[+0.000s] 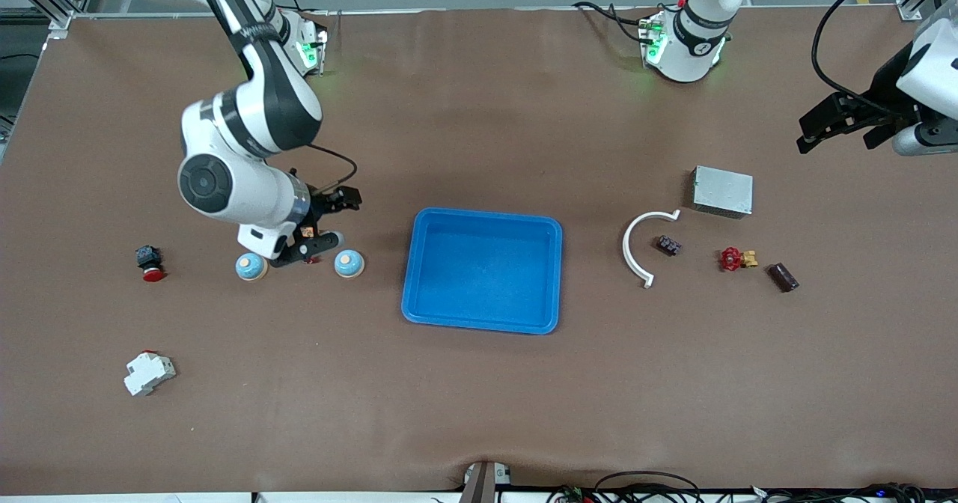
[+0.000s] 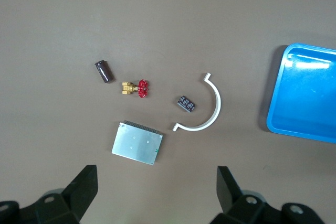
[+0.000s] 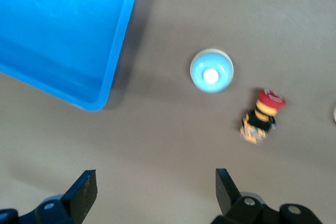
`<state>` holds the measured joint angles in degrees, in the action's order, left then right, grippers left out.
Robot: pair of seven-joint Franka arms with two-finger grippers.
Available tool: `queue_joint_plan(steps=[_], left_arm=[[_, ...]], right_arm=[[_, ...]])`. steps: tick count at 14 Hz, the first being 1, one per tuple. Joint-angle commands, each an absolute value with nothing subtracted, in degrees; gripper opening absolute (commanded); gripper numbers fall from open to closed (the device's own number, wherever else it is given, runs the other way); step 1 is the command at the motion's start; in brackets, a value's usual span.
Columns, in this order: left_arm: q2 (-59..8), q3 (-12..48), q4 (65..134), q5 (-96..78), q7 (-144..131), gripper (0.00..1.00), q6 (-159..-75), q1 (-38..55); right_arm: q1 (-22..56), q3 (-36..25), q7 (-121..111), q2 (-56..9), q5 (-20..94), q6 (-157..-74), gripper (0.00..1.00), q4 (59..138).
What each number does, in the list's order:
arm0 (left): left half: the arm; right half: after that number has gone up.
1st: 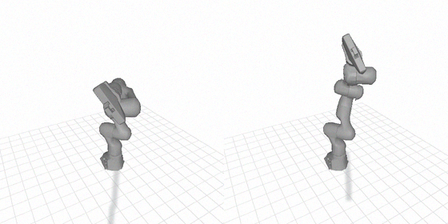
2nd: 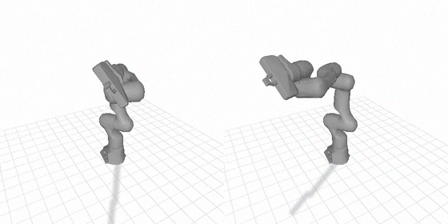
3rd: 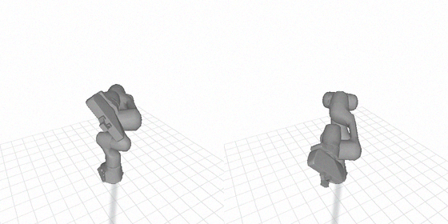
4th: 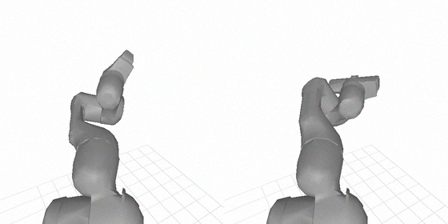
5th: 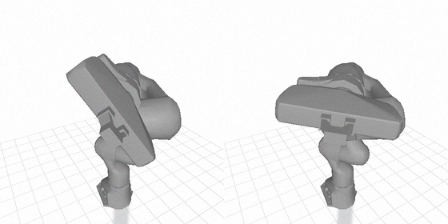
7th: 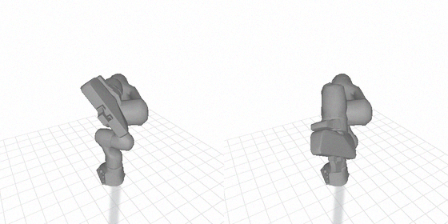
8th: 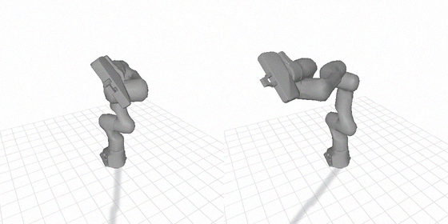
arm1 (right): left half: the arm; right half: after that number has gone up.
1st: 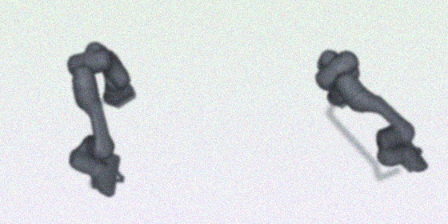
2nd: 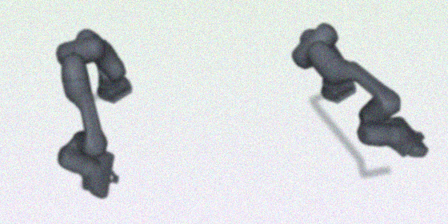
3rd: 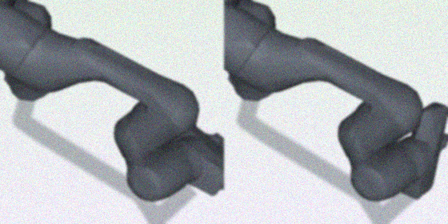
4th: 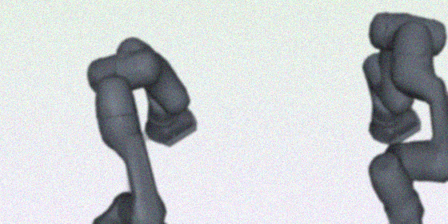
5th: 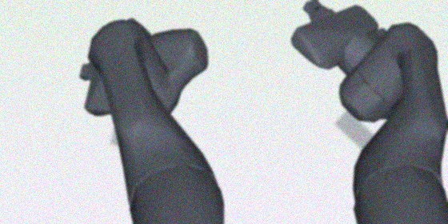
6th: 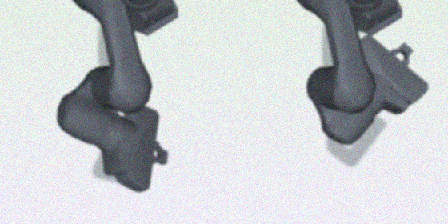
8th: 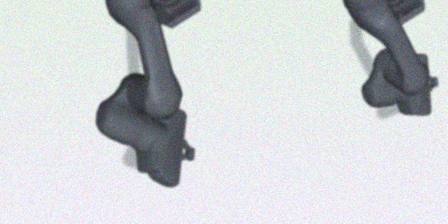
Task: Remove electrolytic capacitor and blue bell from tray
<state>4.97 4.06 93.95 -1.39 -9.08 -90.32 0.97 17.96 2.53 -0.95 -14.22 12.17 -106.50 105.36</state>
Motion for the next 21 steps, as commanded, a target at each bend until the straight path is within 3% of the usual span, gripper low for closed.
queue_joint_plan(steps=[1,4,8,13,16,21], left_arm=[[5.0,3.8,92.7,-2.5,-8.1,1.00,-89.2,0.6],[4.6,3.6,91.6,-2.4,-8.0,1.00,-89.2,0.5],[4.6,3.6,91.8,-2.3,-7.9,1.00,-89.2,0.6],[5.0,3.6,91.8,-2.2,-8.0,1.00,-88.9,0.6],[5.6,3.6,92.1,-2.2,-8.0,1.00,-88.8,0.6],[6.0,3.7,91.9,-2.1,-7.6,1.00,-87.6,0.7]], right_arm=[[16.2,2.9,1.5,-7.9,9.2,-101.6,1.00,106.8],[12.7,3.3,1.5,-2.7,7.8,-96.5,1.00,107.0],[3.9,8.2,1.1,3.1,6.6,-93.9,1.00,106.7],[0.2,7.6,0.5,3.1,0.0,-91.0,1.00,99.6],[-0.2,3.0,0.2,2.5,1.7,-91.8,1.00,96.5],[-3.4,2.1,-0.3,-0.2,0.9,-94.0,1.00,91.9]])
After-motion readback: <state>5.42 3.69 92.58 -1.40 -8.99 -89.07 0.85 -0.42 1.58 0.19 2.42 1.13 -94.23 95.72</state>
